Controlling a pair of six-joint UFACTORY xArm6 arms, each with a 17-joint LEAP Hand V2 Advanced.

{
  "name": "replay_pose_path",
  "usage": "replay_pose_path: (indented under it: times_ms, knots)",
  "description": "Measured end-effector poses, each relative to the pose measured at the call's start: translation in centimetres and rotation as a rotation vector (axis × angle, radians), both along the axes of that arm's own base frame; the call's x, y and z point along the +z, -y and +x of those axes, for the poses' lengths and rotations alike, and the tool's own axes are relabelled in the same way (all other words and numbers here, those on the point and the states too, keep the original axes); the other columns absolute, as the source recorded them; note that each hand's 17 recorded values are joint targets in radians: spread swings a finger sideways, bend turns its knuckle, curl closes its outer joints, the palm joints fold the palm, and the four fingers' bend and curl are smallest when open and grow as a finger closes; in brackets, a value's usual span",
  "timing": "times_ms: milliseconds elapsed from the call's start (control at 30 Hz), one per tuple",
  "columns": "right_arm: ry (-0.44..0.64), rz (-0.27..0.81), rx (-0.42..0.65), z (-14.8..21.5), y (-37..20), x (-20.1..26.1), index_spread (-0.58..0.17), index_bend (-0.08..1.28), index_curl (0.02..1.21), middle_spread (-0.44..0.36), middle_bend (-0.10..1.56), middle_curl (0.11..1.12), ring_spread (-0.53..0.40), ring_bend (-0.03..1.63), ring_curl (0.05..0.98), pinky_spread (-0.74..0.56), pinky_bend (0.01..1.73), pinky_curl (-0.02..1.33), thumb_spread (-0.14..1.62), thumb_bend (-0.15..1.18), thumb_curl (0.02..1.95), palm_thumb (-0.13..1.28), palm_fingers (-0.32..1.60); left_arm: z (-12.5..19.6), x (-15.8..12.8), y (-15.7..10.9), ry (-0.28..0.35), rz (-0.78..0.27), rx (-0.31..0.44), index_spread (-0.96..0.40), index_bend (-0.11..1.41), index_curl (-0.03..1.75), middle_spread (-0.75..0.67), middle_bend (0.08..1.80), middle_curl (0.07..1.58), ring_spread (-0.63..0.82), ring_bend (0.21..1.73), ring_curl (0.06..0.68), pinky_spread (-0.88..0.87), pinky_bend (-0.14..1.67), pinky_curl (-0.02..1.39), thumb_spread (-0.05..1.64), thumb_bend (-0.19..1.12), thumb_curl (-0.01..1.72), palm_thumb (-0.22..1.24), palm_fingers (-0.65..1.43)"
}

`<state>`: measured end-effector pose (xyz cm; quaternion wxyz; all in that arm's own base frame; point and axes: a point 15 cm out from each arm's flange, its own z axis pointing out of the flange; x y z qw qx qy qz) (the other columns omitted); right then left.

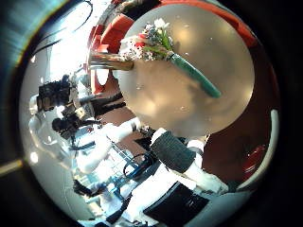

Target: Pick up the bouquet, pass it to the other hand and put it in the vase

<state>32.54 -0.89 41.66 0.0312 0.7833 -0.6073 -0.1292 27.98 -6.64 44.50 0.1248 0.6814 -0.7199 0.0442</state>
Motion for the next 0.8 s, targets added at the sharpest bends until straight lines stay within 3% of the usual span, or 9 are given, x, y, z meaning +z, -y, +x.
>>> replay_pose_path:
  times_ms: [333, 433, 633, 800]
  knots:
    - [-0.018, 0.009, -0.003, -0.1, 0.7, -0.5, -0.328, 0.16, 0.3, 0.048, 0.19, 0.33, 0.163, 0.38, 0.244, 0.38, 0.36, 0.29, 1.29, -0.02, 0.3, 0.39, 0.21, -0.2, 0.0, 0.1, 0.007, -0.002, -0.005, 0.12, 0.18, 0.37, 0.46, 0.19, 0.32, 0.6, 0.47, 0.203, 0.54, 0.19, 0.27, 1.06, -0.02, 0.33, 0.33, 0.1]
    - [-0.023, 0.021, -0.008, -0.1, 0.7, -0.5, -0.3, 0.15, 0.29, 0.047, 0.21, 0.34, 0.136, 0.44, 0.252, 0.36, 0.37, 0.29, 1.29, -0.01, 0.3, 0.4, 0.3, -0.1, -0.1, 0.2, 0.01, 0.0, -0.032, 0.12, 0.18, 0.37, 0.46, 0.19, 0.32, 0.6, 0.47, 0.202, 0.54, 0.19, 0.27, 1.06, -0.02, 0.33, 0.33, 0.1]
    - [-0.052, 0.026, -0.032, 0.7, 1.0, -2.0, -0.249, 0.13, 0.26, 0.012, 0.28, 0.37, 0.029, 0.63, 0.304, 0.23, 0.41, 0.29, 1.27, 0.0, 0.32, 0.48, 0.44, -0.5, -0.9, 1.6, -0.009, 0.005, -0.109, 0.12, 0.18, 0.37, 0.46, 0.19, 0.32, 0.6, 0.46, 0.201, 0.55, 0.18, 0.26, 1.06, -0.02, 0.33, 0.33, 0.09]
    - [-0.092, 0.105, -0.061, 2.9, -0.8, -4.6, -0.229, 0.14, 0.25, -0.009, 0.33, 0.39, -0.03, 0.72, 0.338, 0.13, 0.46, 0.29, 1.23, -0.01, 0.35, 0.52, 0.44, -0.6, -1.4, 2.0, -0.012, 0.002, -0.157, 0.12, 0.19, 0.37, 0.46, 0.19, 0.32, 0.6, 0.46, 0.202, 0.55, 0.19, 0.27, 1.06, -0.03, 0.33, 0.33, 0.09]
